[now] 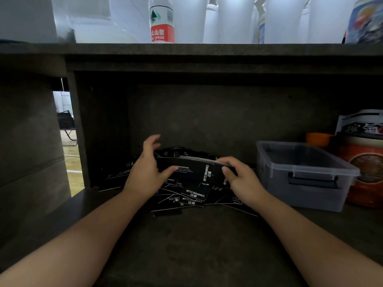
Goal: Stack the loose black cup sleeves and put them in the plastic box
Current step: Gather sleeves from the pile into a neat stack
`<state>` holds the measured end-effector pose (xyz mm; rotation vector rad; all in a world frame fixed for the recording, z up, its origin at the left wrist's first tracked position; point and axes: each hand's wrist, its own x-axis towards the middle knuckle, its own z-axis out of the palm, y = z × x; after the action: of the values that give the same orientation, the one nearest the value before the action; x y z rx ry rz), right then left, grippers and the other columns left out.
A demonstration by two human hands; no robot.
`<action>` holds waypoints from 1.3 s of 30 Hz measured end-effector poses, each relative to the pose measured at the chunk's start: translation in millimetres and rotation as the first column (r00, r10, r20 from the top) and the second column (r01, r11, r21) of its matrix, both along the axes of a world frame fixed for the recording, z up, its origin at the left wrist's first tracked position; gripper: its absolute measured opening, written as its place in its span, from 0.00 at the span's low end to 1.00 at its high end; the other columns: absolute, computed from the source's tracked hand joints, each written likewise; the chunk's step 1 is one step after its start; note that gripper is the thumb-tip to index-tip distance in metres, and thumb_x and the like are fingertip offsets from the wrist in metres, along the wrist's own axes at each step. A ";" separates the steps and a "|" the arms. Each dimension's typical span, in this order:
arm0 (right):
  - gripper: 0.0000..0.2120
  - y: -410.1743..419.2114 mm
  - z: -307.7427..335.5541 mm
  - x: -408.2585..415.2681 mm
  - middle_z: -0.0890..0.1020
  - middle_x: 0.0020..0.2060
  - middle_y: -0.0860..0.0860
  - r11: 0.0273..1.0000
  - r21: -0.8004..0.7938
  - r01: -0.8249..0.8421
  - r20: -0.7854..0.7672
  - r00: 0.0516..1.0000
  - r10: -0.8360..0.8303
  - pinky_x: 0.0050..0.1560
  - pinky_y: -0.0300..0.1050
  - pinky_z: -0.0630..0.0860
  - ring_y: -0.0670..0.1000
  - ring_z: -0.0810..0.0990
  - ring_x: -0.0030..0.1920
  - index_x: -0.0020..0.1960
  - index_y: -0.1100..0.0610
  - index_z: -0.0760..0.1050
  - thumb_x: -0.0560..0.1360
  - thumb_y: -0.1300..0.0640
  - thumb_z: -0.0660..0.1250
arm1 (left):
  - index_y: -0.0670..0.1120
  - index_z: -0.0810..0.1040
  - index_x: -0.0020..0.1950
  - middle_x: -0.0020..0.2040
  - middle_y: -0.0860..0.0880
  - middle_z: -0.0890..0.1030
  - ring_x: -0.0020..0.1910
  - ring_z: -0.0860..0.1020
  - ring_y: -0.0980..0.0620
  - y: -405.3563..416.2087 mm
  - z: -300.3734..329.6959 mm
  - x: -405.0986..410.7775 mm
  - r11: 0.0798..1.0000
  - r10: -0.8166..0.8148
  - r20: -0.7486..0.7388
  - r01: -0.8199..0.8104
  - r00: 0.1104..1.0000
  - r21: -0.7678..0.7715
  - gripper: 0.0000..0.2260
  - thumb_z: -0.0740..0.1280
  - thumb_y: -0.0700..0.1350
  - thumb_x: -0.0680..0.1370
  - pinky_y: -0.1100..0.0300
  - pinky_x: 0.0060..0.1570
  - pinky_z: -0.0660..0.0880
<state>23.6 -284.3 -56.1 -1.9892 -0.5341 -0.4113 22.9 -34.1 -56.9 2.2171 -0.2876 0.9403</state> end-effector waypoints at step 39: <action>0.14 -6.6 -2.6 17.9 0.76 0.43 0.46 0.942 0.090 0.324 -0.020 0.946 -0.323 0.53 0.57 0.79 0.53 0.80 0.48 0.66 0.54 0.70 0.82 0.59 0.58 | 0.60 0.75 0.66 0.53 0.65 0.72 0.55 0.66 0.64 2.2 -6.7 10.1 0.770 -0.139 -0.209 0.239 0.968 0.592 0.40 0.45 0.79 0.66 0.65 0.60 0.63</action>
<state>41.6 -290.9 -58.7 -1.9907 -0.1776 -0.6214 33.0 -31.9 -63.6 2.7634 -0.8327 0.6027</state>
